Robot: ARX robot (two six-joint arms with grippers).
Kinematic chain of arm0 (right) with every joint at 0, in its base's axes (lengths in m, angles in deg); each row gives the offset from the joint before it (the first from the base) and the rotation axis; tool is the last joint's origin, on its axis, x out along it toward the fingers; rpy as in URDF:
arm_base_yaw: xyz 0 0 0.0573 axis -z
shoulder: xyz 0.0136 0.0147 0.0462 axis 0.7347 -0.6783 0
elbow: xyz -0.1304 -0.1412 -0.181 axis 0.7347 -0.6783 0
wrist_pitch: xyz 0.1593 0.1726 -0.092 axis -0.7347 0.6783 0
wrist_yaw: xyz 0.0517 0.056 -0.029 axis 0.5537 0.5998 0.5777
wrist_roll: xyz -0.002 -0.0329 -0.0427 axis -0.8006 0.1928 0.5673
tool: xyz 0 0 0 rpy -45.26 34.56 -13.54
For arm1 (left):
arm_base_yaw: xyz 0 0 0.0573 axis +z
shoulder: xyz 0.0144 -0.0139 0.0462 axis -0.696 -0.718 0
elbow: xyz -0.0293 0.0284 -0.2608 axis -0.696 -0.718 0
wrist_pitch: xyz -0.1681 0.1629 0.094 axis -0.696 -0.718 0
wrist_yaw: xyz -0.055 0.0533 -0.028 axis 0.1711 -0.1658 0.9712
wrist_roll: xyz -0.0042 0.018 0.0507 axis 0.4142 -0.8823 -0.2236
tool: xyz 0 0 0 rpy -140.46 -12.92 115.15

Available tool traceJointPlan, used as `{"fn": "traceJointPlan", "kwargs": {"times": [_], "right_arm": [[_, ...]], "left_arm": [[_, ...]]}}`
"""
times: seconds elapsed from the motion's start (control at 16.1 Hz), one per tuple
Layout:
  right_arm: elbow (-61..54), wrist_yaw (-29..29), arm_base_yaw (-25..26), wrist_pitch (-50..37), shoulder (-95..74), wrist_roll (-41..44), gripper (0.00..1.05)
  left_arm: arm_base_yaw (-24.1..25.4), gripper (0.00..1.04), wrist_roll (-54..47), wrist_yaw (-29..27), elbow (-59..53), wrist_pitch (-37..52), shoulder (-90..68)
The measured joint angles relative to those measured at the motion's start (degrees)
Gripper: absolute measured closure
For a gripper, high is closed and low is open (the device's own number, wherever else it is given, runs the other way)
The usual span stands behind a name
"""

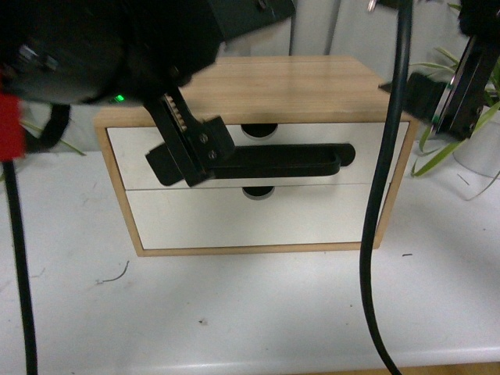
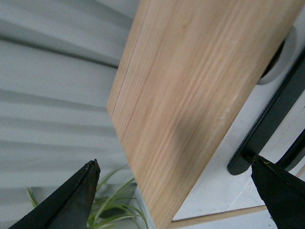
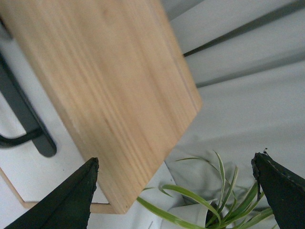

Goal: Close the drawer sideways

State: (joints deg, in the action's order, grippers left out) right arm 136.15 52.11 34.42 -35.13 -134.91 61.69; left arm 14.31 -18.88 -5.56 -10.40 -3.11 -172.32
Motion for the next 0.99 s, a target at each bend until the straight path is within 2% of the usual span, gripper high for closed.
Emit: {"fn": "traceJointPlan", "kwargs": {"times": [0.19, 0.37, 0.43, 0.62, 0.68, 0.74, 0.81, 0.87, 0.93, 0.99], "right_arm": [[-7.78, 0.81, 2.27, 0.42, 10.03, -24.35, 0.06], [-17.22, 1.88, 4.33, -0.42, 20.85, -46.71, 0.06], [-21.07, 2.54, 4.68, -2.32, 26.25, -53.92, 0.06], [-29.24, 2.95, 6.08, -4.35, 39.15, -68.02, 0.06], [-31.95, 1.14, 6.32, -4.15, 43.25, -69.96, 0.08], [-36.35, -7.34, 6.27, -3.13, 49.94, -67.47, 0.23], [-40.41, -7.63, 10.29, 0.31, 56.68, -64.28, 0.36], [-43.45, -7.06, 13.33, 1.99, 61.79, -63.23, 0.48], [-43.67, -7.04, 13.35, 1.95, 62.12, -63.19, 0.49], [-45.05, -6.78, 13.22, 1.77, 64.52, -62.82, 0.58]], "left_arm": [[3.50, 0.07, 19.71, 3.13, -3.61, -6.73, 10.53], [7.15, 0.07, 37.05, 1.84, -9.01, -9.27, 21.64], [7.34, 0.07, 40.59, 1.38, -10.99, -10.49, 25.73], [7.52, 0.07, 46.84, 1.81, -18.08, -14.73, 37.79], [8.11, 0.07, 47.95, 1.84, -20.09, -16.68, 41.35], [10.91, 0.17, 50.34, 5.75, -25.86, -6.69, 46.36], [13.86, 0.31, 51.93, 8.94, -30.95, 0.22, 50.84], [15.67, 0.42, 52.39, 10.58, -33.75, 1.77, 53.13], [16.04, 0.46, 52.54, 11.23, -34.58, 1.92, 53.70], [16.90, 0.53, 52.81, 12.44, -36.13, 1.92, 54.49]]}}
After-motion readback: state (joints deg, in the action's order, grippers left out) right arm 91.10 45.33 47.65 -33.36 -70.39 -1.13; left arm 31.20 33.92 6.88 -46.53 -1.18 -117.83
